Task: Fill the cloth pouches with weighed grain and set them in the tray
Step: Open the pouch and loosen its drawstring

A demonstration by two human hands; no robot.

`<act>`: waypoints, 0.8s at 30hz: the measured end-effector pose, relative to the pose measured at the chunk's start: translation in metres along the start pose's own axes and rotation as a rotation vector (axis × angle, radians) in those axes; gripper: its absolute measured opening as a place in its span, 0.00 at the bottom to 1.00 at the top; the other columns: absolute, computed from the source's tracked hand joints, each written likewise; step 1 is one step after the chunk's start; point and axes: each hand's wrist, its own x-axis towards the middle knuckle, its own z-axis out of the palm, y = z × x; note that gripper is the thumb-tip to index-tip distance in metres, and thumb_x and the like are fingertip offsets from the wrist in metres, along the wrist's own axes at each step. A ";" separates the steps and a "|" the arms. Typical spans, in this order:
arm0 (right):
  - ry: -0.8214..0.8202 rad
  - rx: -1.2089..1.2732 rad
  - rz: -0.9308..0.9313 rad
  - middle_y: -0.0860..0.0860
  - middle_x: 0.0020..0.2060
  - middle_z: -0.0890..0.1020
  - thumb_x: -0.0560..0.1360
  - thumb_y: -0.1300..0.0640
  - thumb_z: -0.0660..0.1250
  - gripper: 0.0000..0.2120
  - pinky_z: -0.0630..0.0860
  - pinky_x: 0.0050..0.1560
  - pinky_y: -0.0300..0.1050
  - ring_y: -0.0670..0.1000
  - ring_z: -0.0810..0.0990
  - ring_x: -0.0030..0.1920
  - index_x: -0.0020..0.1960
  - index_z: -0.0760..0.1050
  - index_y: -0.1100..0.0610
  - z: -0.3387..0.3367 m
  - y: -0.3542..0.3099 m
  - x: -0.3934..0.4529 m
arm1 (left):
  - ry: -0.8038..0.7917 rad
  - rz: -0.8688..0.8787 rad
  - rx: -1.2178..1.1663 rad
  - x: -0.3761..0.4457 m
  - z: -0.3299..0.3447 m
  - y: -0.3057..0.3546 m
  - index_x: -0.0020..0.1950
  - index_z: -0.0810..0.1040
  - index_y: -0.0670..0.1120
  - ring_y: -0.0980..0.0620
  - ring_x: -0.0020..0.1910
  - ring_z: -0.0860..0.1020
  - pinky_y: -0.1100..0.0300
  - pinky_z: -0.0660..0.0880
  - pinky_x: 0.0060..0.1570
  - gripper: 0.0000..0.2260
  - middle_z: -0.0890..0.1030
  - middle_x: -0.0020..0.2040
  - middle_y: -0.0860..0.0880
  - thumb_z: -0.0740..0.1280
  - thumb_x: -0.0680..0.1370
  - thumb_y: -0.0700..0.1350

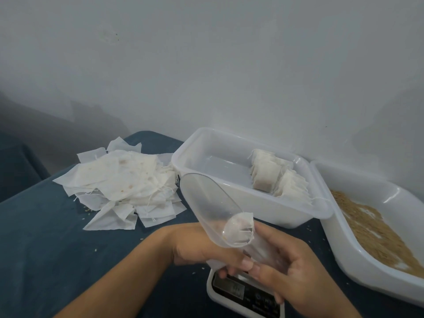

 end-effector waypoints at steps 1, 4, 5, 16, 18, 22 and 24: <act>0.002 0.011 -0.031 0.56 0.55 0.87 0.79 0.57 0.73 0.27 0.83 0.51 0.65 0.58 0.87 0.52 0.76 0.72 0.44 -0.001 -0.001 0.000 | 0.003 -0.016 -0.008 0.000 0.000 -0.001 0.65 0.74 0.31 0.54 0.41 0.77 0.60 0.76 0.42 0.29 0.76 0.51 0.38 0.73 0.72 0.49; -0.032 0.028 -0.087 0.57 0.54 0.87 0.80 0.60 0.72 0.23 0.84 0.52 0.52 0.56 0.87 0.54 0.73 0.76 0.47 -0.005 -0.006 0.000 | -0.017 -0.038 -0.046 0.000 0.000 0.000 0.68 0.74 0.34 0.55 0.41 0.78 0.63 0.78 0.41 0.28 0.78 0.49 0.42 0.73 0.74 0.47; -0.052 0.030 -0.085 0.57 0.53 0.87 0.80 0.61 0.72 0.23 0.84 0.52 0.55 0.57 0.87 0.53 0.73 0.76 0.49 -0.006 -0.006 0.000 | -0.034 -0.042 -0.050 0.000 0.001 0.001 0.66 0.78 0.38 0.56 0.40 0.78 0.64 0.79 0.41 0.23 0.80 0.47 0.45 0.72 0.74 0.47; -0.207 0.142 -0.134 0.43 0.43 0.86 0.79 0.65 0.69 0.14 0.73 0.34 0.26 0.36 0.80 0.33 0.65 0.80 0.64 -0.024 0.000 -0.002 | -0.108 -0.070 0.026 -0.002 0.004 0.004 0.48 0.82 0.51 0.61 0.39 0.78 0.66 0.77 0.43 0.07 0.80 0.40 0.59 0.69 0.75 0.39; -0.130 0.181 -0.125 0.48 0.41 0.87 0.79 0.57 0.71 0.17 0.71 0.29 0.28 0.37 0.78 0.28 0.65 0.80 0.64 -0.026 0.004 -0.003 | -0.104 -0.034 0.056 0.000 0.003 0.005 0.56 0.79 0.40 0.56 0.44 0.79 0.58 0.79 0.47 0.12 0.81 0.45 0.49 0.70 0.74 0.41; -0.026 0.204 -0.154 0.52 0.43 0.88 0.79 0.45 0.72 0.23 0.69 0.26 0.30 0.41 0.74 0.22 0.66 0.81 0.59 -0.034 0.011 -0.010 | -0.032 -0.014 0.116 0.004 0.004 0.006 0.69 0.74 0.37 0.47 0.55 0.78 0.36 0.75 0.57 0.29 0.80 0.57 0.36 0.74 0.71 0.44; 0.053 0.204 -0.196 0.60 0.39 0.86 0.77 0.43 0.73 0.22 0.70 0.26 0.31 0.42 0.74 0.20 0.64 0.82 0.57 -0.037 0.018 -0.011 | -0.013 0.040 0.127 0.007 0.005 0.010 0.64 0.80 0.52 0.57 0.49 0.79 0.55 0.76 0.50 0.19 0.82 0.48 0.54 0.73 0.74 0.39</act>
